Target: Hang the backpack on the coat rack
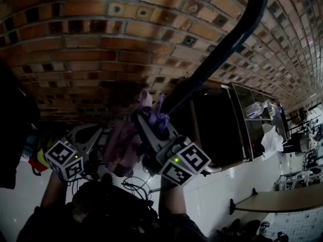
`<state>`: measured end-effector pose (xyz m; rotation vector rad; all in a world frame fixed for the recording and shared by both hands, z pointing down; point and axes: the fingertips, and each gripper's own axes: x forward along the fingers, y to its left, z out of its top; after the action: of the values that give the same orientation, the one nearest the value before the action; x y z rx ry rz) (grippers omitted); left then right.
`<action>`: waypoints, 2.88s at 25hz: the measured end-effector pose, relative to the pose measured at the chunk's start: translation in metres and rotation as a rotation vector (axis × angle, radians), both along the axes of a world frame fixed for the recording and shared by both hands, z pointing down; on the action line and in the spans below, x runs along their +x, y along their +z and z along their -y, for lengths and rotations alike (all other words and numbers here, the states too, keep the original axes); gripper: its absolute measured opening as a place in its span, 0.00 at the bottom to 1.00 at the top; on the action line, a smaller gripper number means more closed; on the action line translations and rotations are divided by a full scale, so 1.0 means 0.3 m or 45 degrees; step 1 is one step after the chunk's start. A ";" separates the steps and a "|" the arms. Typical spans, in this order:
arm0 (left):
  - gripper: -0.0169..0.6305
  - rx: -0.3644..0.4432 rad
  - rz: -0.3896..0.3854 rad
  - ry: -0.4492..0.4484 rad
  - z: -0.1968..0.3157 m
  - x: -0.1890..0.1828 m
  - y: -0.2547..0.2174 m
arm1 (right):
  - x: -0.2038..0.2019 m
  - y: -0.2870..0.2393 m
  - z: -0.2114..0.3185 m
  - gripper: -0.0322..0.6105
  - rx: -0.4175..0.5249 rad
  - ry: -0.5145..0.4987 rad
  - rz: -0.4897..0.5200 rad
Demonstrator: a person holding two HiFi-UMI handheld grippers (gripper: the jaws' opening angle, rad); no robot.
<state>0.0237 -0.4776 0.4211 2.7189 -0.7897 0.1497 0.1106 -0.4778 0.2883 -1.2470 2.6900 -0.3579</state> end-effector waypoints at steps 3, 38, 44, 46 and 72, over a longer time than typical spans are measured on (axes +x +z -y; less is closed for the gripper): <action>0.05 -0.003 0.003 0.009 -0.006 0.006 0.014 | 0.026 0.048 -0.009 0.05 -0.050 0.027 0.035; 0.05 -0.033 0.069 -0.095 -0.372 0.003 0.064 | 0.145 0.371 -0.204 0.26 -0.056 0.180 -0.215; 0.05 -0.024 0.070 -0.106 -0.529 0.024 0.063 | 0.232 0.399 -0.397 0.26 -0.073 0.229 -0.189; 0.05 -0.020 0.068 -0.105 -0.603 0.034 0.067 | 0.257 0.410 -0.479 0.26 -0.078 0.240 -0.172; 0.05 0.061 0.008 -0.232 -1.409 -0.107 -0.013 | 0.082 0.341 -1.242 0.05 0.013 0.116 0.030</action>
<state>-0.0084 -0.0549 0.4173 2.6737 -1.0499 0.0998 0.1352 -0.1052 0.3905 -1.3480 2.6021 -0.3441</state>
